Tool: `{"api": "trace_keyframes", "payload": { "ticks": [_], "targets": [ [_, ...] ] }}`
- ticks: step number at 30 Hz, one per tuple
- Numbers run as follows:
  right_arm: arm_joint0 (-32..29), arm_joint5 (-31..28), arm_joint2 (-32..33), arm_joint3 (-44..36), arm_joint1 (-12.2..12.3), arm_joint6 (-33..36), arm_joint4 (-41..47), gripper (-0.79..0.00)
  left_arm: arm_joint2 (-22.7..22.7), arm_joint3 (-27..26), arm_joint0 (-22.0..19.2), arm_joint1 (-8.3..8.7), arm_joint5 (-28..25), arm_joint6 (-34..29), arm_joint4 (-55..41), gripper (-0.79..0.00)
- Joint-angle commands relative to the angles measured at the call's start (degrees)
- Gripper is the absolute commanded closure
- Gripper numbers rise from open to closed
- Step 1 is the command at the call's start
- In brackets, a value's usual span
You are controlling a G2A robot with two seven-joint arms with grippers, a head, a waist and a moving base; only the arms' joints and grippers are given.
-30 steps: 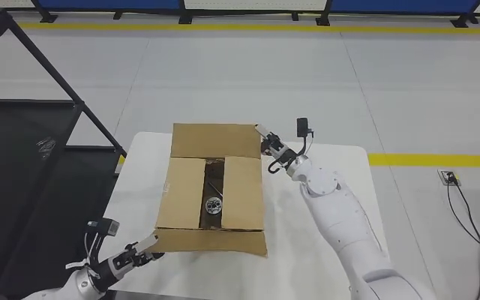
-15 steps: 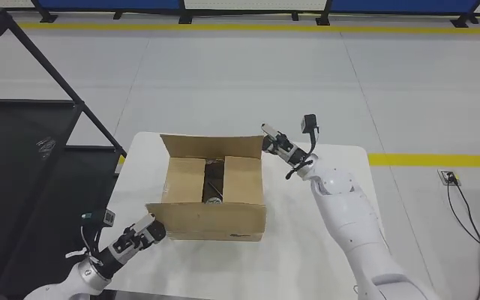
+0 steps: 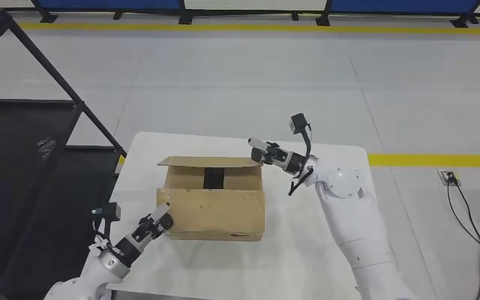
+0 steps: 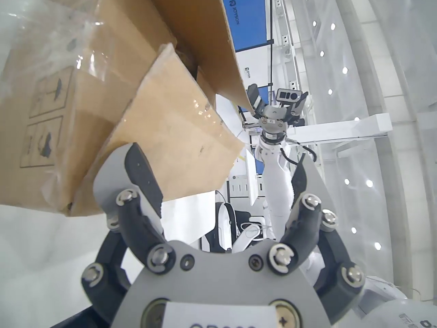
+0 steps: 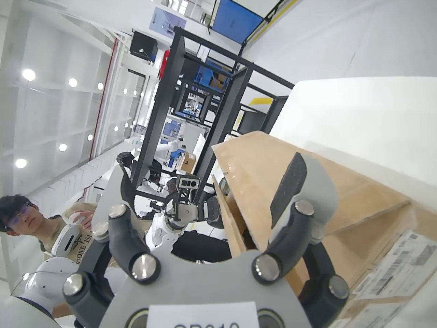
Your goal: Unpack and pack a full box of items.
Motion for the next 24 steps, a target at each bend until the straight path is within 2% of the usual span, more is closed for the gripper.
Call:
{"api": "trace_keyframes", "payload": {
  "ticks": [1, 5, 8, 18, 24],
  "targets": [
    [-0.7, 6.0, -0.5, -2.6, 0.2, -0.1, -1.4, -0.785, 0.8, 0.0, -0.3, -0.11, 0.1, 0.7, 0.5, -0.785],
    [-1.0, 16.5, -2.4, -5.5, 0.5, -0.6, -5.5, -0.785, 2.1, 0.3, -1.0, -0.32, 0.5, 2.4, 2.4, -0.785],
    [-1.1, 20.0, -3.6, -6.4, 0.5, 0.9, -4.8, -0.785, 3.2, 0.2, -1.5, -0.49, 1.0, 3.9, 4.5, -0.785],
    [-2.4, 23.1, -6.0, -7.4, 0.7, 2.2, -2.2, -0.785, 5.4, 0.2, -2.4, -0.91, 1.8, 5.5, 6.7, -0.785],
    [-4.0, 22.3, -7.4, -7.8, 0.9, 1.7, -1.8, -0.785, 5.7, 0.1, -2.4, -1.05, 2.0, 5.2, 6.9, -0.785]
  ]
}}
